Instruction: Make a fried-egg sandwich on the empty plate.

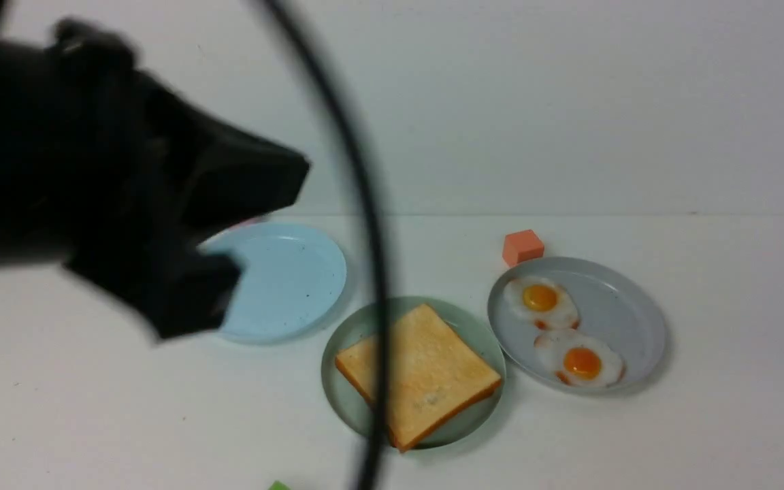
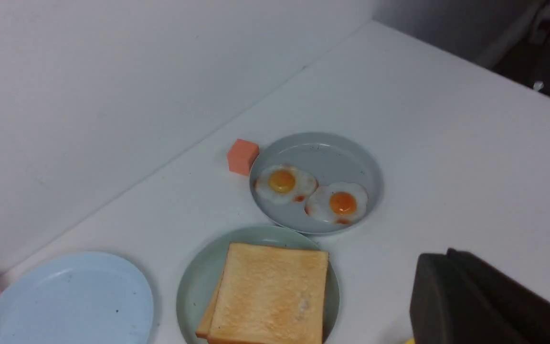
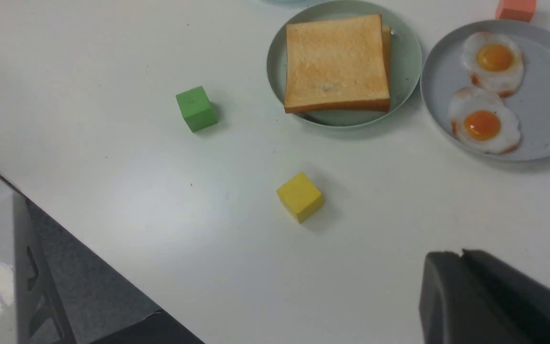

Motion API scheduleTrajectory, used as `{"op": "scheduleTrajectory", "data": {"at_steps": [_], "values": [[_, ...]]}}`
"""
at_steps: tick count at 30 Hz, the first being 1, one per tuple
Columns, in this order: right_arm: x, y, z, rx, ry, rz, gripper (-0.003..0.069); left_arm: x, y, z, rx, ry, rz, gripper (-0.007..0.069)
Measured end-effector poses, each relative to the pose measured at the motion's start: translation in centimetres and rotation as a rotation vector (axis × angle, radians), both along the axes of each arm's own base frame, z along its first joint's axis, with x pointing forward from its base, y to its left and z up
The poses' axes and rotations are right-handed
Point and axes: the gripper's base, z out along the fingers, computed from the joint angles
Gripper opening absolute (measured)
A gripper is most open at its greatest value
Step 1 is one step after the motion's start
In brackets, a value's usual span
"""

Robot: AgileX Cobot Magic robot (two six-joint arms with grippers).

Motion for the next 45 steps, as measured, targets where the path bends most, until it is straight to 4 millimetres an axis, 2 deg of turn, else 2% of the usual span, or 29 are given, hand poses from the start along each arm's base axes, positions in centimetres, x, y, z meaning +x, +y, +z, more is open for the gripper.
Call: {"op": "scheduleTrajectory", "data": {"at_steps": [3, 5, 9, 10, 14, 23, 29, 36, 38, 40, 41, 42, 43, 45], "values": [[0.0, 0.0, 0.0, 0.0, 0.0, 0.0, 0.0059, -3.3, 3.2, -2.6, -0.11, -0.049, 0.022, -0.0013], [0.0, 0.0, 0.0, 0.0, 0.0, 0.0, 0.0059, -5.3, 5.1, -5.4, -0.192, -0.113, 0.033, -0.0013], [0.0, 0.0, 0.0, 0.0, 0.0, 0.0, 0.0064, -7.1, 6.9, -10.0, -0.315, -0.17, 0.046, -0.0013], [0.0, 0.0, 0.0, 0.0, 0.0, 0.0, 0.0064, -7.2, 7.0, -10.5, -0.317, -0.169, 0.047, -0.0013], [0.0, 0.0, 0.0, 0.001, 0.001, 0.001, 0.0067, -7.6, 7.4, -14.5, -0.318, -0.148, 0.053, -0.0013], [0.0, 0.0, 0.0, 0.0, 0.0, 0.0, 0.007, -7.2, 7.1, -18.2, -0.251, -0.07, 0.061, -0.0013], [-0.1, -0.1, 0.0, 0.012, 0.009, -0.013, 0.008, -7.2, 7.0, -19.3, -0.213, -0.032, 0.063, -0.0013], [0.0, -1.7, 0.1, 0.04, -0.011, -0.215, 0.0068, -7.3, 7.1, -19.6, -0.195, -0.01, 0.063, -0.0013], [-0.2, -2.7, -1.0, 0.051, -0.074, -0.309, 0.001, -7.3, 7.1, -19.6, -0.195, -0.01, 0.063, -0.0013], [-0.4, -3.0, -2.1, 0.071, -0.131, -0.344, -0.0008, -7.3, 7.1, -19.6, -0.195, -0.01, 0.063, -0.0013], [-0.1, -3.2, -4.3, 0.112, -0.238, -0.401, -0.0011, -7.3, 7.1, -19.6, -0.195, -0.01, 0.063, -0.0013], [-0.1, -3.3, -5.2, 0.111, -0.238, -0.415, -0.0011, -7.3, 7.1, -19.6, -0.195, -0.01, 0.063, -0.0013], [0.3, -3.4, -7.8, 0.142, -0.302, -0.468, -0.0011, -7.3, 7.1, -19.6, -0.195, -0.01, 0.063, -0.0013], [0.6, -3.8, -11.8, 0.18, -0.369, -0.542, -0.0011, -7.3, 7.1, -19.6, -0.195, -0.01, 0.063, -0.0013]]}}
